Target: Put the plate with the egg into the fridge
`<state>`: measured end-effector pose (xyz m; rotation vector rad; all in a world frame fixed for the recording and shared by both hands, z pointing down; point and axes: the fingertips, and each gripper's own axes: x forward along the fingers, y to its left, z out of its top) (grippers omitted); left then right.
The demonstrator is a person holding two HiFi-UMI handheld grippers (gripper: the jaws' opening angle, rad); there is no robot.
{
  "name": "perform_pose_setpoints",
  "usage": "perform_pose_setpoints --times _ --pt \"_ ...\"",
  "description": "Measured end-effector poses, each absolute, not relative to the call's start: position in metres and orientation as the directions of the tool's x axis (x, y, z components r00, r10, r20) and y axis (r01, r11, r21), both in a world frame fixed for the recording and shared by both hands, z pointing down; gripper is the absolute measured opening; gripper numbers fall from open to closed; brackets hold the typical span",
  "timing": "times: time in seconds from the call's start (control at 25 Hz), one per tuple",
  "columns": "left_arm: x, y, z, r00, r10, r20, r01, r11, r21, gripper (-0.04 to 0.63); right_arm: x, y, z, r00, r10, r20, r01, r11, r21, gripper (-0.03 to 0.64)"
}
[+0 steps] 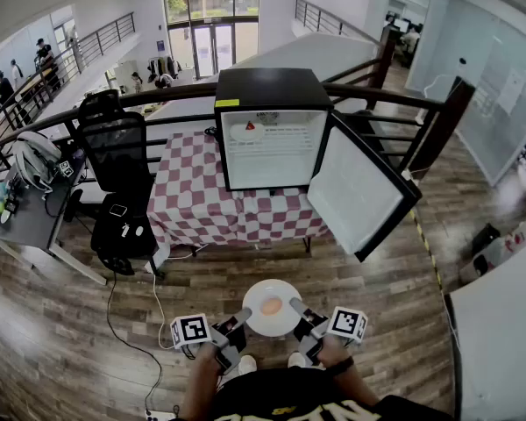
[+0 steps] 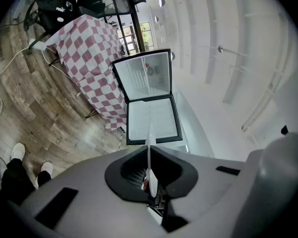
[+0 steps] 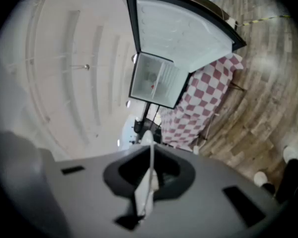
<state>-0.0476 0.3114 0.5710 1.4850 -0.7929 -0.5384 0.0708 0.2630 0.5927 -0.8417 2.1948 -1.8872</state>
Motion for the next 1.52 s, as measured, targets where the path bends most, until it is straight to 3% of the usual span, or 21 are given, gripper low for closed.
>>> perform_pose_setpoints --times 0.44,0.8,1.04,1.28,1.52 --pt "-0.113 0.335 0.588 0.649 -0.745 0.15 -0.152 0.066 0.986 0.031 0.009 0.286 0.605 -0.823 -0.489 0.289 -0.361 0.058 -0.931 0.028" --pt "-0.106 0.322 0.582 0.665 -0.742 0.078 -0.076 0.037 0.996 0.031 0.011 0.271 0.601 -0.815 -0.505 0.283 -0.368 0.074 -0.927 0.029" --pt "-0.109 0.266 0.585 0.627 -0.772 0.104 -0.103 0.05 0.993 0.031 0.01 0.209 0.607 -0.832 -0.473 0.291 -0.377 0.097 -0.921 0.028" --pt "-0.1 0.177 0.57 0.584 -0.807 0.086 -0.105 0.03 0.994 0.031 0.008 0.115 0.591 -0.874 -0.437 0.212 -0.299 0.14 -0.944 0.028" --pt "-0.08 0.105 0.573 0.576 -0.806 0.136 -0.181 0.036 0.983 0.031 0.034 0.042 0.585 -0.871 -0.454 0.19 -0.287 0.153 -0.946 0.028"
